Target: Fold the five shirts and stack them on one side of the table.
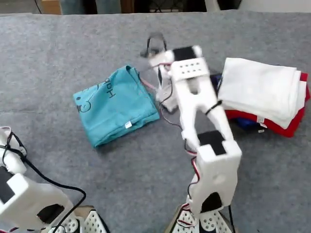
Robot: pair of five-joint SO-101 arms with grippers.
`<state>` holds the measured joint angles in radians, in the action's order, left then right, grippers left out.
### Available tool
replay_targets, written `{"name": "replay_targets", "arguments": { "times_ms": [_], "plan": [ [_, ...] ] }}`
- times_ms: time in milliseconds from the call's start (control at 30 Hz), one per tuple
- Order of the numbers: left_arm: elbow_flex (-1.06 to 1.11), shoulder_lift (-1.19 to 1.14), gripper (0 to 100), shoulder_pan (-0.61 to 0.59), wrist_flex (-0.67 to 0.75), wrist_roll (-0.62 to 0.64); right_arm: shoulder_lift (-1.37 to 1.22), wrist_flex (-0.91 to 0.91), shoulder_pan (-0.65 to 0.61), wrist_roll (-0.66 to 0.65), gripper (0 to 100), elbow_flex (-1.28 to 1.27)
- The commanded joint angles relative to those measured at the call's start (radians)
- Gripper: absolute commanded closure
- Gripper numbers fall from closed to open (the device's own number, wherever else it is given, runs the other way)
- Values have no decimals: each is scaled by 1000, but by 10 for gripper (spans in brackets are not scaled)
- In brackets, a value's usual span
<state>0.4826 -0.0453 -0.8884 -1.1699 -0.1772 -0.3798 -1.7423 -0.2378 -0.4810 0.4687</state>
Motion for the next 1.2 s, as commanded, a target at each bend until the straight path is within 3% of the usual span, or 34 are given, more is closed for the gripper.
{"name": "replay_targets", "arguments": {
  "times_ms": [0, 133, 267, 433, 700, 933, 1167],
  "plan": [
    [-252, 92, 970, 119, -186, 60, 93, 52, -58, 6, 984, 229],
    [-318, 104, 970, 278, -173, 176, 13, 221, -199, 6, 984, 249],
    [-226, 54, 970, 395, -15, 270, -150, 393, -275, 6, 984, 248],
    [-137, -17, 971, 483, 262, 384, -351, 583, -222, 6, 984, 254],
    [-130, -132, 971, 673, 431, 433, -460, 641, -69, 6, 984, 254],
    [-159, -193, 971, 659, 434, 431, -458, 519, -61, 0, 984, 354],
    [-165, -193, 971, 679, 434, 431, -441, -37, -103, 9, 984, 659]
  ]
}}
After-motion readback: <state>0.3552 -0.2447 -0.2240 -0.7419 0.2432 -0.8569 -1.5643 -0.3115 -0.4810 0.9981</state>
